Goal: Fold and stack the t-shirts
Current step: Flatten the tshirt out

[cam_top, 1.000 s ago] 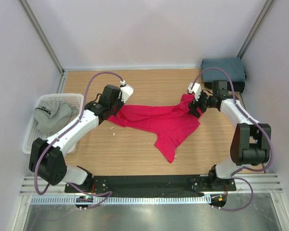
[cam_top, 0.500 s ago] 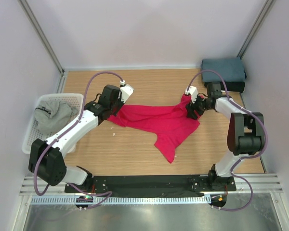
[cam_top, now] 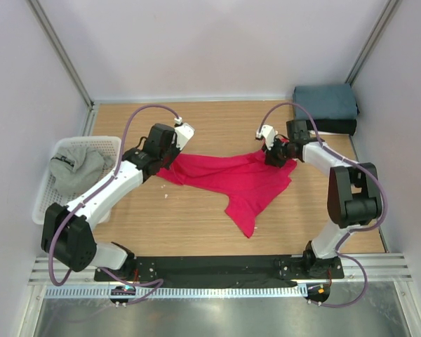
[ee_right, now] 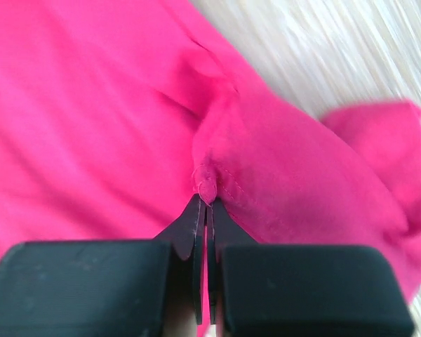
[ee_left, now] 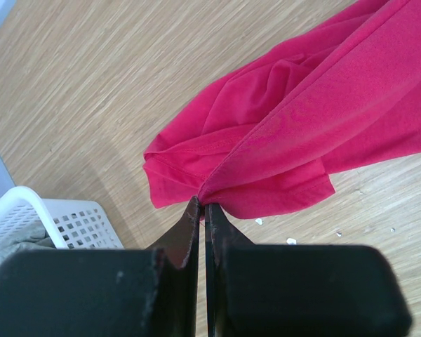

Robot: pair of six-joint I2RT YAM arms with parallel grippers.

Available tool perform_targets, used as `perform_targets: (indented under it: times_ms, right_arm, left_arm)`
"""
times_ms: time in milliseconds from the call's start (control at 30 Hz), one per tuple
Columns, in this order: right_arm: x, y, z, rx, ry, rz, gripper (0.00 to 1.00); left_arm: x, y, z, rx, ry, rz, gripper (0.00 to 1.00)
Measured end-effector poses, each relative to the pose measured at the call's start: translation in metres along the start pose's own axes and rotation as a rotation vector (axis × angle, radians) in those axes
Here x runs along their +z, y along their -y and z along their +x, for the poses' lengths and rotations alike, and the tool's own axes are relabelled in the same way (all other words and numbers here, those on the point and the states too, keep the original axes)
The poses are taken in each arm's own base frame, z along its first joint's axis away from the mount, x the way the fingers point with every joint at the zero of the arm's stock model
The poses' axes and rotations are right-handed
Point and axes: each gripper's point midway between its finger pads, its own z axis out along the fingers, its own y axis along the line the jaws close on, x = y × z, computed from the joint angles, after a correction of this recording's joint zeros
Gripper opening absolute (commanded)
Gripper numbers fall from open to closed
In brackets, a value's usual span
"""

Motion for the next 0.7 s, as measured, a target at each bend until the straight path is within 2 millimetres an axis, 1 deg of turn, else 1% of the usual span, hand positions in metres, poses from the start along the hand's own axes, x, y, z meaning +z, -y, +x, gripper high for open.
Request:
perform_targets:
  times_ms: [67, 100, 133, 167, 200, 233, 267, 333, 367, 400, 433, 467, 533, 567, 633, 667, 700]
  right_arm:
    - [-0.004, -0.017, -0.016, -0.037, 0.009, -0.026, 0.01]
    - [-0.007, -0.028, -0.028, -0.057, 0.024, -0.044, 0.03]
    - [-0.011, -0.037, -0.042, -0.068, 0.043, -0.059, 0.11]
    - [-0.014, -0.043, -0.054, -0.073, 0.067, -0.068, 0.34]
    - [-0.02, -0.05, -0.076, -0.07, 0.114, -0.085, 0.39]
    - [-0.02, -0.056, -0.087, -0.071, 0.137, -0.099, 0.4]
    - [-0.022, -0.059, -0.104, -0.069, 0.17, -0.113, 0.45]
    - [-0.022, -0.057, -0.125, -0.053, 0.211, -0.12, 0.55]
    - [-0.021, -0.052, -0.131, -0.047, 0.222, -0.113, 0.56]
    - [-0.018, -0.046, -0.133, -0.043, 0.224, -0.102, 0.58]
    - [-0.015, -0.041, -0.13, -0.038, 0.217, -0.087, 0.61]
    - [-0.013, -0.037, -0.124, -0.035, 0.201, -0.071, 0.69]
    - [-0.009, -0.03, -0.108, -0.04, 0.172, -0.033, 0.76]
    - [-0.008, -0.027, -0.096, -0.045, 0.154, -0.007, 0.76]
    - [-0.011, -0.021, -0.07, -0.027, 0.114, 0.028, 0.7]
    - [-0.013, -0.018, -0.061, -0.007, 0.1, 0.031, 0.67]
    - [-0.017, -0.012, -0.051, 0.027, 0.09, 0.035, 0.65]
  left_arm:
    - [0.0, 0.0, 0.0, -0.001, 0.001, 0.0, 0.0]
    - [0.0, 0.0, 0.0, -0.001, 0.001, 0.0, 0.0]
    - [0.0, 0.0, 0.0, -0.001, 0.001, 0.0, 0.0]
    - [0.0, 0.0, 0.0, -0.001, 0.001, 0.001, 0.0]
    - [0.0, 0.0, 0.0, -0.001, 0.002, 0.001, 0.0]
    - [0.0, 0.0, 0.0, -0.002, 0.002, 0.001, 0.0]
    - [0.0, 0.0, 0.0, -0.002, 0.002, 0.001, 0.0]
    - [0.0, 0.0, -0.001, -0.003, 0.003, 0.002, 0.0]
    - [0.0, 0.001, -0.001, -0.003, 0.004, 0.005, 0.0]
    - [0.0, 0.001, -0.001, -0.004, 0.005, 0.006, 0.0]
    - [0.0, 0.001, -0.001, -0.004, 0.006, 0.008, 0.0]
    - [0.0, 0.002, -0.001, -0.005, 0.007, 0.009, 0.0]
    - [-0.001, 0.002, -0.002, -0.006, 0.01, 0.01, 0.0]
    - [-0.002, 0.001, -0.002, -0.007, 0.012, 0.01, 0.0]
    - [-0.003, 0.001, -0.003, -0.008, 0.016, 0.009, 0.0]
    - [-0.003, 0.001, -0.003, -0.008, 0.017, 0.008, 0.0]
    - [-0.004, 0.0, -0.004, -0.008, 0.019, 0.007, 0.0]
